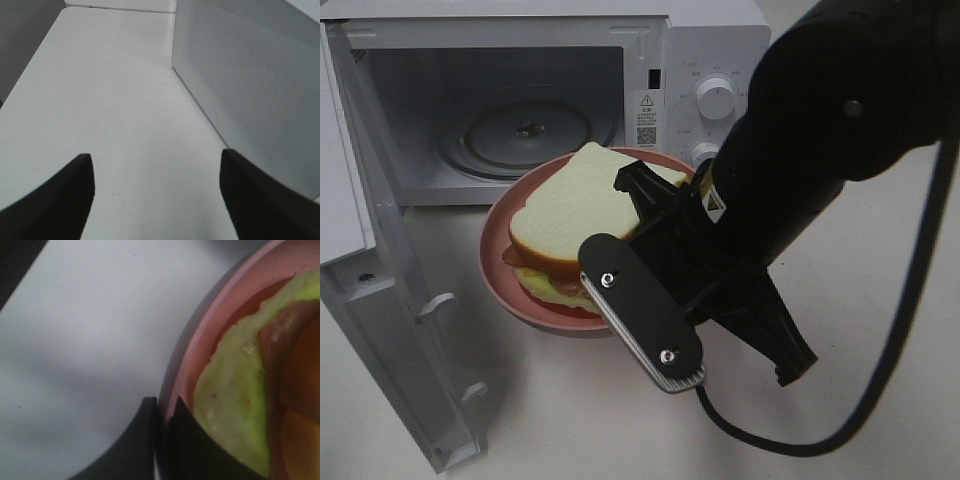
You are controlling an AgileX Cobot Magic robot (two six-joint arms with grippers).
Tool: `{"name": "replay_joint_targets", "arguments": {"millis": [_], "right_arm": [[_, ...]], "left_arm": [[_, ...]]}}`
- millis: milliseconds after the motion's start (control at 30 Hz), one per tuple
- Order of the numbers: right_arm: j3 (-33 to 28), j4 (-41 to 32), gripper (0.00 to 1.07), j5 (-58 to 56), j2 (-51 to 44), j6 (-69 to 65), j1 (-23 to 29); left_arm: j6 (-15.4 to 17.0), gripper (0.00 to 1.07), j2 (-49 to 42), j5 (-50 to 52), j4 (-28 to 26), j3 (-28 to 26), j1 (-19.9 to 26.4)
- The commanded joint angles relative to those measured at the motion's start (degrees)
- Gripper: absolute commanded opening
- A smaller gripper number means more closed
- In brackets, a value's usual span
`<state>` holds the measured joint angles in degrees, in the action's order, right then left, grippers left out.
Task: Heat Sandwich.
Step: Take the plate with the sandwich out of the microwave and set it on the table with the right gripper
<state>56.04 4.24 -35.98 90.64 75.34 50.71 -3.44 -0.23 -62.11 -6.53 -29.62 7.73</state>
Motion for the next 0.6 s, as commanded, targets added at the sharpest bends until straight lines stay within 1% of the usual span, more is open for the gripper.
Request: {"name": "replay_joint_targets", "arguments": {"millis": [33,100,333,600], "right_arm": [[-1.49,0.0,0.0,1.78,-2.69,-0.46,0.17],[-3.55,0.06,0.0,1.78,-4.64,-1.6,0.17],[-6.88,0.17,0.0,1.32,-8.77,-3.32,0.17],[-12.55,0.17,0.0,-0.63,-15.7,-5.21,0.17]], "left_arm": [[0.23,0.68,-0.34,0.92,-0.17,0.11,-0.34],[0.23,0.68,-0.34,0.92,-0.17,0.11,-0.34],[0.23,0.68,-0.34,0.92,-0.17,0.11,-0.34],[0.23,0.68,-0.34,0.92,-0.17,0.11,-0.34]]}}
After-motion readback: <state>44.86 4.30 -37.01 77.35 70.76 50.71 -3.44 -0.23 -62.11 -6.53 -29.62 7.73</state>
